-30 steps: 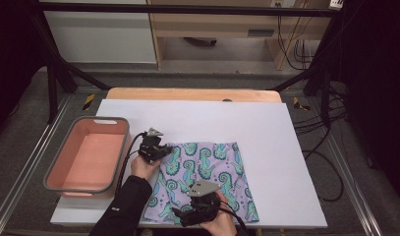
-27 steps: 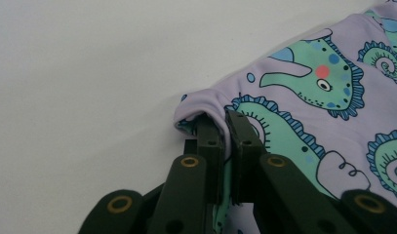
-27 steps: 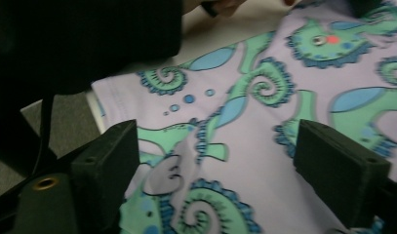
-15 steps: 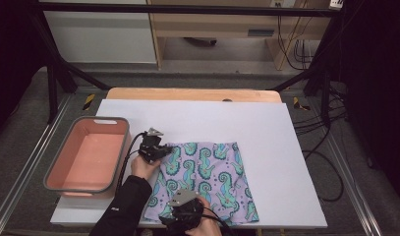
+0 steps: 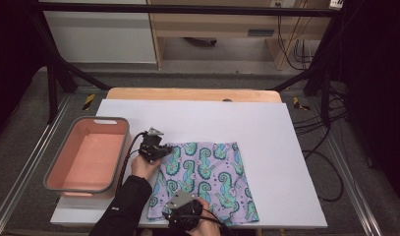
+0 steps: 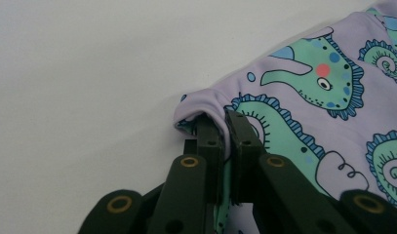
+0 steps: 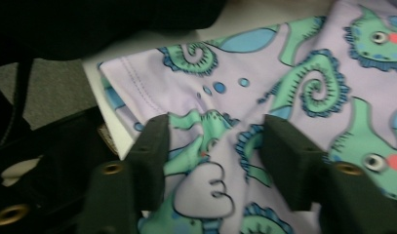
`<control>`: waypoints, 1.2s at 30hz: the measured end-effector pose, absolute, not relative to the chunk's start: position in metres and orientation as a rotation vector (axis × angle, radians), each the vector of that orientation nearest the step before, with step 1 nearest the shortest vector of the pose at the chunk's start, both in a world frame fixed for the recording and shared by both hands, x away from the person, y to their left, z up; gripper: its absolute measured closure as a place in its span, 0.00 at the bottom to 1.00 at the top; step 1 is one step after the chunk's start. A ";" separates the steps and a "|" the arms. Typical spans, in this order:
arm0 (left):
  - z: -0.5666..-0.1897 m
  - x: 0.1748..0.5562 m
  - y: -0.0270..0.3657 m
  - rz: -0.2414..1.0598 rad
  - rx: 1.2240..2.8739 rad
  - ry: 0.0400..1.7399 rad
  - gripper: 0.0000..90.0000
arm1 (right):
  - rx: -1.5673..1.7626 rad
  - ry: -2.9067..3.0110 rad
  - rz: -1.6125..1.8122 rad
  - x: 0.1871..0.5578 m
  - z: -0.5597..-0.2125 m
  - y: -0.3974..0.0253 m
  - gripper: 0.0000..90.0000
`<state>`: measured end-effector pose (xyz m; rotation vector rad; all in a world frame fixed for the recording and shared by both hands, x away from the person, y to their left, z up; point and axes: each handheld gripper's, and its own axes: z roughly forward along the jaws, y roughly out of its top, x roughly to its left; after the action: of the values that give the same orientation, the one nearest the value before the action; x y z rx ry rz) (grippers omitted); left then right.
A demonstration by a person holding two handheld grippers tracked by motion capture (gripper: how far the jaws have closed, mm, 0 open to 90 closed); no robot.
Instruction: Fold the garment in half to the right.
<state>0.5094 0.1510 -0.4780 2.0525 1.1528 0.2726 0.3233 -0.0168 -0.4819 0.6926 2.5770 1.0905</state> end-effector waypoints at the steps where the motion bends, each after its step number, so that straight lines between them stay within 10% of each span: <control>1: -0.478 0.509 0.151 0.272 2.051 1.153 0.95 | 0.698 2.576 1.083 0.324 -0.481 -0.018 0.61; 12: -0.477 0.509 0.150 0.285 2.059 1.152 0.94 | 0.758 2.560 1.033 0.327 -0.478 -0.023 0.87; 36: -0.448 0.504 0.155 0.282 2.068 1.133 0.95 | 0.794 2.591 1.155 0.331 -0.464 -0.032 0.93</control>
<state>0.5041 0.1545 -0.4484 2.0683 1.1326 0.2816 0.3311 -0.0324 -0.4640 0.7942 2.5905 1.1549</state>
